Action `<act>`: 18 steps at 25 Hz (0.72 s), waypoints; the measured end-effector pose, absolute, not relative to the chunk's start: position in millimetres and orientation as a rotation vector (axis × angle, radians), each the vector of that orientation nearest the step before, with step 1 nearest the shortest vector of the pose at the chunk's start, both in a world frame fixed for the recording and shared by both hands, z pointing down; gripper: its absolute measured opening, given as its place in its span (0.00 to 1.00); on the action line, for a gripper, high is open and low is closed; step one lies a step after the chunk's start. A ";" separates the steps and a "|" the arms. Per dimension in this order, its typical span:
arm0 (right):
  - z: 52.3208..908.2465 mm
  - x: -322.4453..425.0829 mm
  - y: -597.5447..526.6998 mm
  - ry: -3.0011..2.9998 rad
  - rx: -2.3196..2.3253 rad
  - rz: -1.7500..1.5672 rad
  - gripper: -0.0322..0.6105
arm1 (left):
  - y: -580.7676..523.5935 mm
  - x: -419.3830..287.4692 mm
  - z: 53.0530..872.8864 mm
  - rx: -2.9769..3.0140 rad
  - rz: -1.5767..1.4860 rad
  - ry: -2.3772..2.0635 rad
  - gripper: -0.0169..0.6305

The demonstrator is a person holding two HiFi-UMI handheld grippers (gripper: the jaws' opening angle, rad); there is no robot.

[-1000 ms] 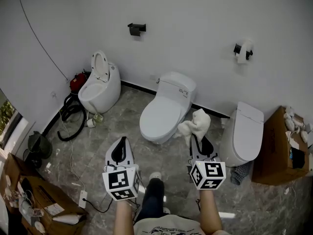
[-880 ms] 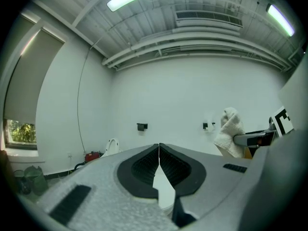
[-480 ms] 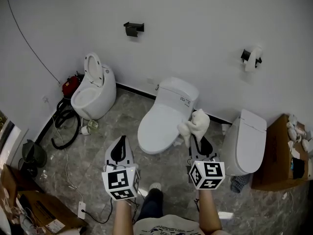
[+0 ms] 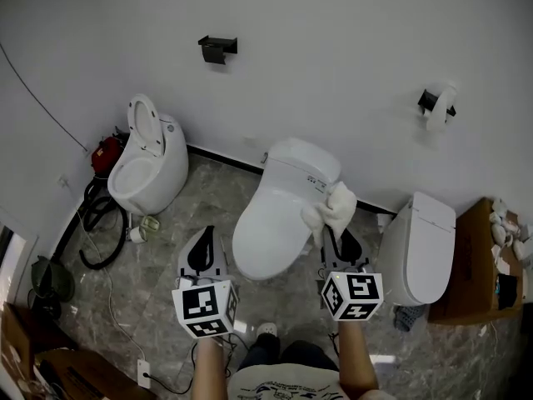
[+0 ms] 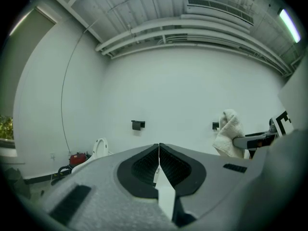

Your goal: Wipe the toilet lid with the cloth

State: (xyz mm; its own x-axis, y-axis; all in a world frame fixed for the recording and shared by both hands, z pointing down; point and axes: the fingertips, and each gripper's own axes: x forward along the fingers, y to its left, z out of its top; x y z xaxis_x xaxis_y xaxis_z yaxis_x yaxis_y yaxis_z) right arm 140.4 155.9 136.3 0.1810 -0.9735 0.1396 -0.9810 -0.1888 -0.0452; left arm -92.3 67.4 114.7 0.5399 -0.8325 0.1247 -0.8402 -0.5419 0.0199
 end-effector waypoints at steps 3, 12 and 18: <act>143.6 144.4 139.7 -1.958 2.362 0.240 0.21 | 51.3 -87.7 122.0 2.674 0.169 -1.454 0.04; 167.4 158.3 88.6 -1.974 2.314 0.304 0.21 | 9.4 -81.9 147.1 2.605 0.228 -1.491 0.04; 185.1 183.2 39.5 -2.011 2.257 0.344 0.21 | -27.4 -65.5 158.1 2.560 0.240 -1.556 0.04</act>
